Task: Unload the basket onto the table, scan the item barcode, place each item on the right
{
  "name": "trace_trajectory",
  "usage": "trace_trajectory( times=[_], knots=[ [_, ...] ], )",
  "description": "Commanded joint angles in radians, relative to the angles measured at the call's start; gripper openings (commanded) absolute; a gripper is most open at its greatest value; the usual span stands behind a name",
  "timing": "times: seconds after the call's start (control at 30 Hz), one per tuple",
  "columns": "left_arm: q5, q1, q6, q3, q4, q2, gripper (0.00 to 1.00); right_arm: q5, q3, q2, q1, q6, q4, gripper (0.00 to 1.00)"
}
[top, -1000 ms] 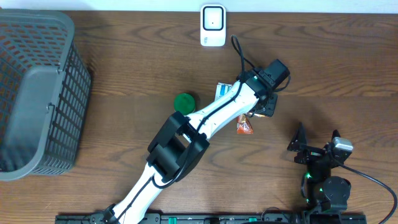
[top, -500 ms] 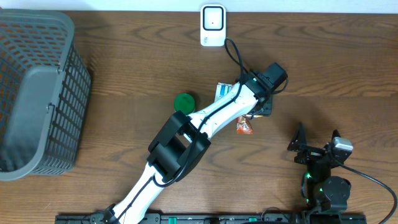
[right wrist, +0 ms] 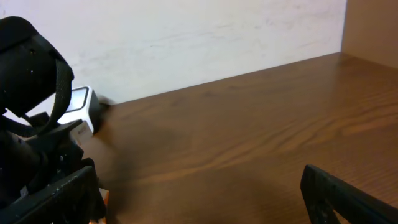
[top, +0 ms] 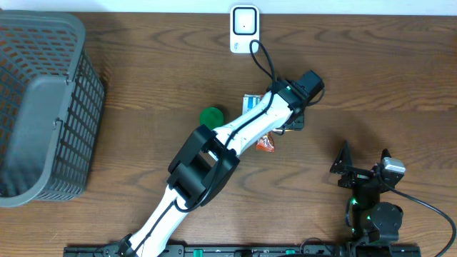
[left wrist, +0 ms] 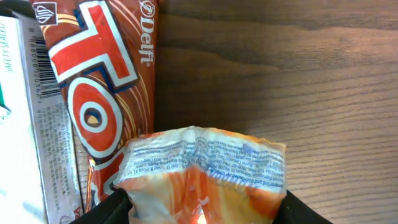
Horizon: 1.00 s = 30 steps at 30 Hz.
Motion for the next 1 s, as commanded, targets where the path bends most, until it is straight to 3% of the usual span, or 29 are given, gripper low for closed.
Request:
trace_trajectory(
  times=[0.0, 0.13, 0.23, 0.43, 0.7, 0.9, 0.93, 0.97],
  knots=[
    [0.020, -0.008, -0.006, -0.009, -0.005, 0.018, 0.54, 0.000, -0.001, -0.003, -0.005, 0.007, -0.004, 0.99],
    [0.024, -0.008, -0.006, -0.009, -0.002, 0.018, 0.57, 0.000, -0.001, -0.003, -0.005, 0.007, -0.004, 0.99],
    [0.044, -0.008, -0.005, -0.009, -0.006, 0.018, 0.73, 0.000, -0.001, -0.003, -0.005, 0.007, -0.004, 0.99],
    [0.089, -0.005, 0.098, -0.007, -0.008, -0.016, 0.90, 0.000, -0.001, -0.003, -0.005, 0.007, -0.004, 0.99],
    [0.078, 0.010, 0.232, -0.002, -0.011, -0.233, 0.91, 0.000, -0.001, -0.003, -0.005, 0.007, -0.004, 0.99],
    [-0.101, 0.015, 0.346, -0.002, 0.002, -0.436, 0.95, 0.000, -0.001, -0.003, -0.005, 0.007, -0.004, 0.99],
    [-0.108, 0.018, 0.351, -0.002, 0.008, -0.456, 0.80, 0.000, -0.001, -0.003, -0.005, 0.007, -0.004, 0.99],
    [-0.097, 0.021, 0.350, -0.002, 0.007, -0.468, 0.50, 0.000, -0.001, -0.003, -0.005, 0.007, -0.004, 0.99]
  ],
)
